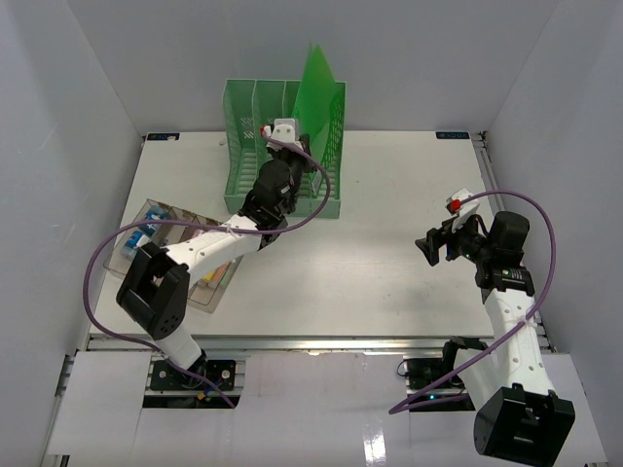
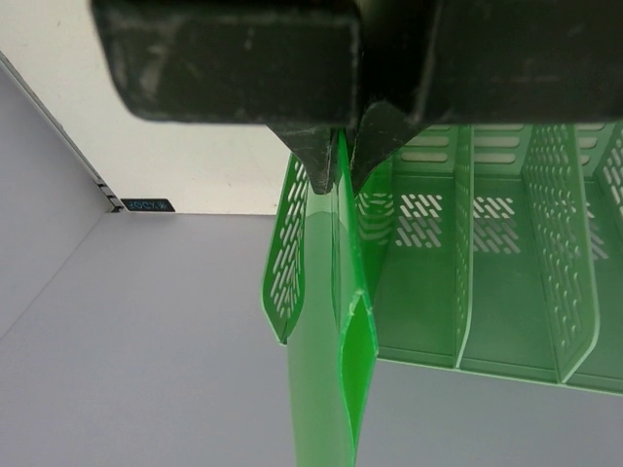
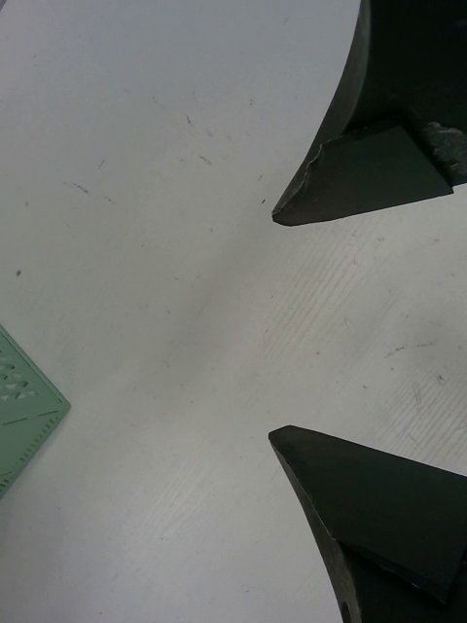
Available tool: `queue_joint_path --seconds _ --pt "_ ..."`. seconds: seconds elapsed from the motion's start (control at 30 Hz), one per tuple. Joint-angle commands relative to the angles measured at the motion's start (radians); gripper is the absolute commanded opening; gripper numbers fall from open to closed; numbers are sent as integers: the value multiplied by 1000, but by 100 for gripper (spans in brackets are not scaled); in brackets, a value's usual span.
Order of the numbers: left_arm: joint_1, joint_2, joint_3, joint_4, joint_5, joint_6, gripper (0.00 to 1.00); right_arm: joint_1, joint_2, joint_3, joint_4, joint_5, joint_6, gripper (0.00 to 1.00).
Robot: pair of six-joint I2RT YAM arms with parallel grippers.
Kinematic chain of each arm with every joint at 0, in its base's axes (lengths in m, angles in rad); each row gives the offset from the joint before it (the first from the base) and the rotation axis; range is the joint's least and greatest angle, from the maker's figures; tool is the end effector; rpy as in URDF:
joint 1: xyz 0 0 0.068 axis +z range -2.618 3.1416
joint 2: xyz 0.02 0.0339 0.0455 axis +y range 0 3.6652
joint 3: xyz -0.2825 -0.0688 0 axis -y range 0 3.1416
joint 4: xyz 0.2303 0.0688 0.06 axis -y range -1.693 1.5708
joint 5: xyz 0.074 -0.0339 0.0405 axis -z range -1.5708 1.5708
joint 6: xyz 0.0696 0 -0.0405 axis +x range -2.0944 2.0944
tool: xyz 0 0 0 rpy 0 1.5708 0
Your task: Organize the desk
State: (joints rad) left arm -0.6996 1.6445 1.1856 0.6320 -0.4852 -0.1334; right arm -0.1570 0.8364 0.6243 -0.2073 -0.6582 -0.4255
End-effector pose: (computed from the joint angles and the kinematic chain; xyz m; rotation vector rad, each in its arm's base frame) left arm 0.3326 -0.2375 0.3704 -0.0047 1.4269 -0.3492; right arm 0.1907 0.0129 0.2808 -0.6583 1.7902 0.2621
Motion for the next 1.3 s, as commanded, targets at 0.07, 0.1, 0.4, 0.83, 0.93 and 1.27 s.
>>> queue_joint_path --seconds 0.07,0.1,0.4,0.83,0.93,1.27 --pt "-9 -63 -92 -169 73 2 0 -6 -13 -7 31 -16 8 90" --pt "-9 -64 -97 -168 77 0 0 -6 -13 -7 31 -16 8 90" --pt "-9 -40 -54 -191 137 53 0 -4 -7 -9 32 -11 4 90" --pt "-9 4 7 -323 264 118 0 -6 -10 -8 31 -12 3 90" --pt "-9 9 -1 -335 282 112 0 -6 -8 -9 32 -12 2 90" --pt "-4 43 36 -393 295 110 0 -6 -9 -8 31 -12 3 90"
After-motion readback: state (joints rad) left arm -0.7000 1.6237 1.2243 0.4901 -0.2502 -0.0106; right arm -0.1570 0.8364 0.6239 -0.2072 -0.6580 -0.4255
